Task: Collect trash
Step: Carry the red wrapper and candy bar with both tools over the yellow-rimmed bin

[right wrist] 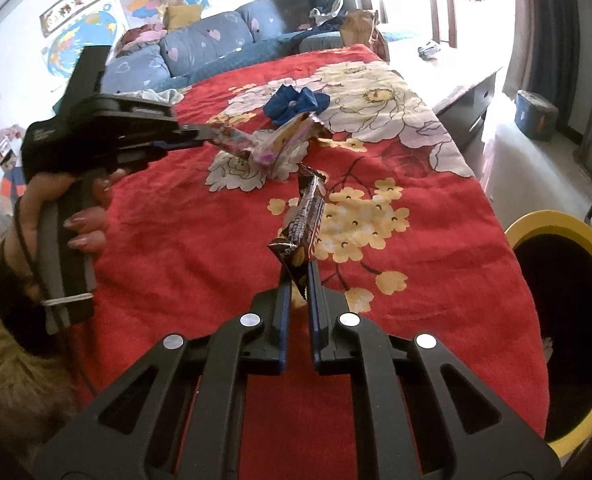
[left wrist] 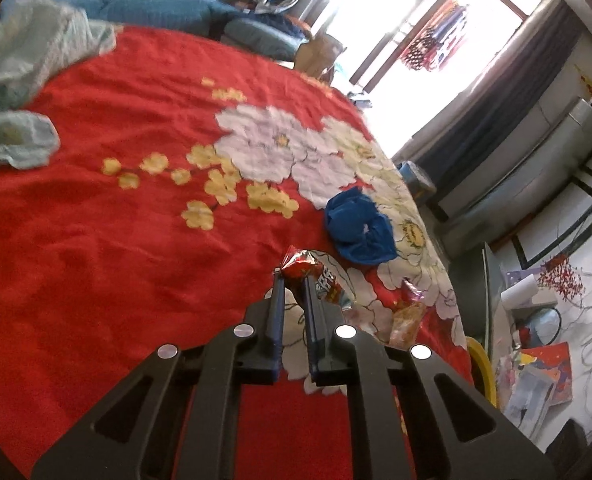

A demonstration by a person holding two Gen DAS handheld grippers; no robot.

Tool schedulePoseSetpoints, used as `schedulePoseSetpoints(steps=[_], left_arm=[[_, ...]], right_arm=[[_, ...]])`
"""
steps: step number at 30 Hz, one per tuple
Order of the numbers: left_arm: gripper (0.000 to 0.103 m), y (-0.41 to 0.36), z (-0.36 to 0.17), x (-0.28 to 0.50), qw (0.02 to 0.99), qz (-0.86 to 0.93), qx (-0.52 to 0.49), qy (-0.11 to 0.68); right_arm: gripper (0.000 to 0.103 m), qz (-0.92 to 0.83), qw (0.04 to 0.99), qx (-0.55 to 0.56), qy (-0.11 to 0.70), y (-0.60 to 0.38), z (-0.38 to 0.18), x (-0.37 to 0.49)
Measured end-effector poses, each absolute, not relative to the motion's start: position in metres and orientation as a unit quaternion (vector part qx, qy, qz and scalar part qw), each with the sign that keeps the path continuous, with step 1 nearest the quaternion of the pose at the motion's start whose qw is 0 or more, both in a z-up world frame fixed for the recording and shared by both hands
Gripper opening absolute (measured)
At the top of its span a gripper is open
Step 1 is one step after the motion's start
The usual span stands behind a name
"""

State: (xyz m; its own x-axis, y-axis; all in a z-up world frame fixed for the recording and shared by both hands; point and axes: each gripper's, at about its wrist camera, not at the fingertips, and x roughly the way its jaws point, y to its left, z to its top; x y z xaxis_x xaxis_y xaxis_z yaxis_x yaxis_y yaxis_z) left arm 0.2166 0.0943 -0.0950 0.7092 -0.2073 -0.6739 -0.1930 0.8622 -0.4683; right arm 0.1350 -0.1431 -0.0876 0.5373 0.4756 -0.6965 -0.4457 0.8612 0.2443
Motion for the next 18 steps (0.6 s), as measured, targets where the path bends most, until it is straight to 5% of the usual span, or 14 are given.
schedulePoseSetpoints(steps=[18], left_arm=[[0.005,0.061,-0.019,0.164,0.937,-0.049,-0.175,0.3]], right_arm=[[0.003,0.252,0.891,0.027,0.377,-0.159,-0.067,0.126]])
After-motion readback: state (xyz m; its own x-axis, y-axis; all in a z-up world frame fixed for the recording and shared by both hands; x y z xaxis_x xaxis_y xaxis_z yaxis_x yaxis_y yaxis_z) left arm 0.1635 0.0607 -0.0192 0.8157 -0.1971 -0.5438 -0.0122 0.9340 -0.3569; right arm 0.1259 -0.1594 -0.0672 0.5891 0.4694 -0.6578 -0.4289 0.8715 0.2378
